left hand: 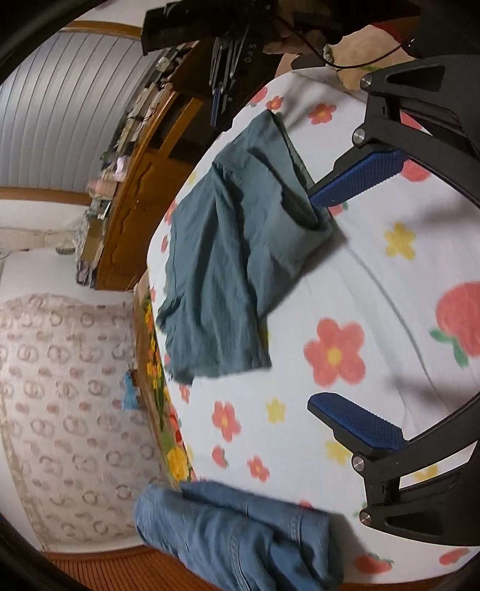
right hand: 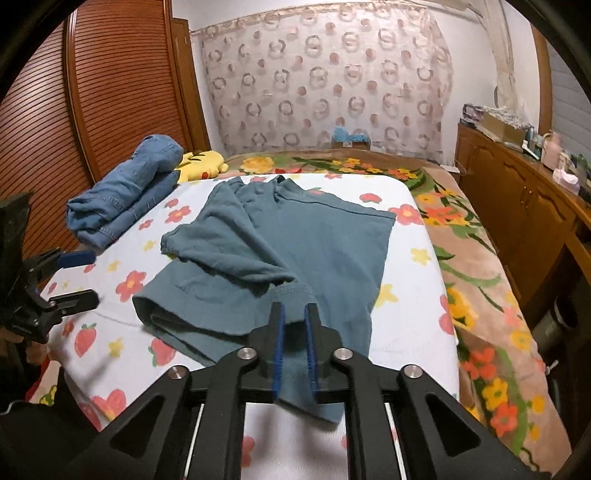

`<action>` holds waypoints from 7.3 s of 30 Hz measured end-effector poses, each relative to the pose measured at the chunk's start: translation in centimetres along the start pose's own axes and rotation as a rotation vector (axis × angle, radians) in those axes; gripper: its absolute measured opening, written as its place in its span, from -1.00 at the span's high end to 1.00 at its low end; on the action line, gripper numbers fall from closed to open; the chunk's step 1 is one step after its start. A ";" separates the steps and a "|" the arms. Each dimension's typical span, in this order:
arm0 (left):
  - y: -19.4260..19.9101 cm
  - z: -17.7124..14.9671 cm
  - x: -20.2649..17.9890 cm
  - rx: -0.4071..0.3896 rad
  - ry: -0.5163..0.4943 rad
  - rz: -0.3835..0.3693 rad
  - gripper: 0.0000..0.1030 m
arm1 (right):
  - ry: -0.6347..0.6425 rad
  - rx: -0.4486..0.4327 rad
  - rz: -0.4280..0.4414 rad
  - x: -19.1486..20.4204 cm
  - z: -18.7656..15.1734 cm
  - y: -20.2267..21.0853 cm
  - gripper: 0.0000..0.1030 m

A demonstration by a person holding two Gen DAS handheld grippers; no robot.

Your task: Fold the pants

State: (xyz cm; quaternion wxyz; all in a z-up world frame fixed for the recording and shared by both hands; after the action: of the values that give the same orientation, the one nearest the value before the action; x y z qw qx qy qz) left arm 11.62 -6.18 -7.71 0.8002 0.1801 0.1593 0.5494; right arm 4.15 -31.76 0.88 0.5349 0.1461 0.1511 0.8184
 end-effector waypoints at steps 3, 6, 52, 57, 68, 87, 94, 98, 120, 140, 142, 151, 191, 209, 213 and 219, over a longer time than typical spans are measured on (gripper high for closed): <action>-0.9 0.0 -1.0 0.020 -0.012 -0.019 -0.89 | 0.018 -0.007 0.007 0.1 0.3 0.4 0.43; -1.8 0.0 -1.9 0.043 -0.036 -0.027 -0.88 | 0.035 0.005 0.005 0.3 -0.3 -0.1 0.32; -1.8 -0.3 -3.4 0.042 -0.040 -0.105 0.80 | -0.055 0.047 0.030 -1.2 -0.8 -1.3 0.87; -1.7 -0.8 -3.8 0.064 -0.059 -0.090 0.55 | -0.076 0.054 -0.007 -2.1 -0.9 -2.2 0.87; 0.1 -0.9 -2.6 0.027 -0.047 -0.076 0.05 | -0.098 0.054 -0.027 -2.8 -1.5 -1.4 0.79; -2.4 0.9 1.5 0.001 -0.005 -0.022 -0.61 | -0.037 -0.029 -0.008 -2.1 1.1 -0.8 0.44; -3.7 2.6 4.5 -0.019 0.008 0.039 -0.61 | -0.005 -0.020 0.059 -0.7 2.1 -4.9 0.44; -4.6 3.3 6.2 -0.016 0.021 0.072 -0.61 | 0.029 0.003 0.105 0.6 2.7 -7.5 0.43; -7.4 2.2 10.2 0.021 0.040 0.097 -0.61 | 0.147 0.161 0.192 6.9 3.6 -19.7 0.21; -7.5 1.9 10.6 0.024 0.063 0.094 -0.61 | 0.182 0.088 0.120 5.7 5.5 -18.8 0.89; -7.5 1.9 10.6 0.023 0.061 0.094 -0.61 | 0.154 0.066 0.104 4.5 6.2 -18.3 0.90; -7.8 1.9 10.9 0.042 0.060 0.107 -0.62 | 0.070 0.033 0.095 2.0 6.9 -16.5 0.89; -7.7 3.4 4.7 0.049 -0.013 0.003 -0.61 | 0.026 0.082 -0.171 -8.1 8.1 -18.8 0.60; -8.0 3.1 2.3 0.065 -0.042 -0.028 -0.61 | -0.001 0.172 -0.089 -8.5 5.8 -17.4 0.35; -8.5 2.7 2.3 0.079 -0.038 -0.021 -0.62 | -0.029 0.151 -0.092 -9.5 6.2 -18.3 0.36; -9.1 2.5 2.5 0.092 -0.030 -0.010 -0.61 | -0.068 0.134 -0.085 -10.9 6.6 -20.3 0.36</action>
State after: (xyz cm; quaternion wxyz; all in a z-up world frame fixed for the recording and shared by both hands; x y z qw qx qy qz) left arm 21.07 -7.13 -9.88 0.7961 0.2240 0.1733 0.5347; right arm 27.84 -33.46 -2.17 0.5629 0.2027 0.1934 0.7776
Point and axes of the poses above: each gripper's, at about its wrist camera, not at the fingertips, and y roughly against the way its jaws point, x to its left, z to its top, the point moved 1 cm from there along -y, roughly the way its jaws point, and after that the axes turned 15 degrees about -x, right-handed, at the moved point
